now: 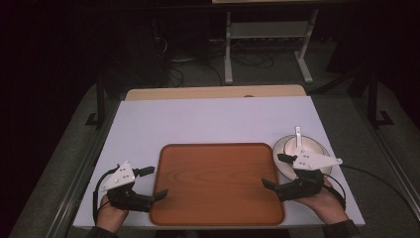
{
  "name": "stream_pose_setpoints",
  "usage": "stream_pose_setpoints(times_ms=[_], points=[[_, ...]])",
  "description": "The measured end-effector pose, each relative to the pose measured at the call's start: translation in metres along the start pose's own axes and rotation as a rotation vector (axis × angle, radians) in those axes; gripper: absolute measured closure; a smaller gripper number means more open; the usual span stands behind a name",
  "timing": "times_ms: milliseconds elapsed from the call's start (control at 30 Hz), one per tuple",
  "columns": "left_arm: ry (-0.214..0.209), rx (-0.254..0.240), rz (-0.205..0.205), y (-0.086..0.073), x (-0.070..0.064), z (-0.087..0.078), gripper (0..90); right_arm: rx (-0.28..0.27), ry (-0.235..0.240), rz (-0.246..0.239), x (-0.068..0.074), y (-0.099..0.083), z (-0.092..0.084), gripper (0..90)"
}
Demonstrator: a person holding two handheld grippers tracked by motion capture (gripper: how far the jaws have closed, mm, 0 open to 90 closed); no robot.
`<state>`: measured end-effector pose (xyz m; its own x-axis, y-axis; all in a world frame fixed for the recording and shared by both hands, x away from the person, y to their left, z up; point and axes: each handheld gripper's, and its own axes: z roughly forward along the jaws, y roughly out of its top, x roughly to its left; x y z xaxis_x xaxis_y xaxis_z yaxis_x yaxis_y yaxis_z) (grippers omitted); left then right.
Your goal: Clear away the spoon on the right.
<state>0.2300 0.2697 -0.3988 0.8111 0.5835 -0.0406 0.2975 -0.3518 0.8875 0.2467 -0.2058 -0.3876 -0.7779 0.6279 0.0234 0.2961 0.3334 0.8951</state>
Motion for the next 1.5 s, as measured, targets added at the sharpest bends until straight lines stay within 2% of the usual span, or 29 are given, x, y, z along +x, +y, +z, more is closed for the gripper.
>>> stream_pose_setpoints(times_ms=[833,1500], points=[[-0.002,0.002,0.0,0.0,0.0,0.001,12.8,-0.004,-0.056,-0.002,-0.025,0.019,-0.004,5.8],[-0.003,0.001,0.001,0.0,-0.001,0.001,12.8,-0.018,-0.112,0.033,-0.054,0.029,-0.012,6.1]])
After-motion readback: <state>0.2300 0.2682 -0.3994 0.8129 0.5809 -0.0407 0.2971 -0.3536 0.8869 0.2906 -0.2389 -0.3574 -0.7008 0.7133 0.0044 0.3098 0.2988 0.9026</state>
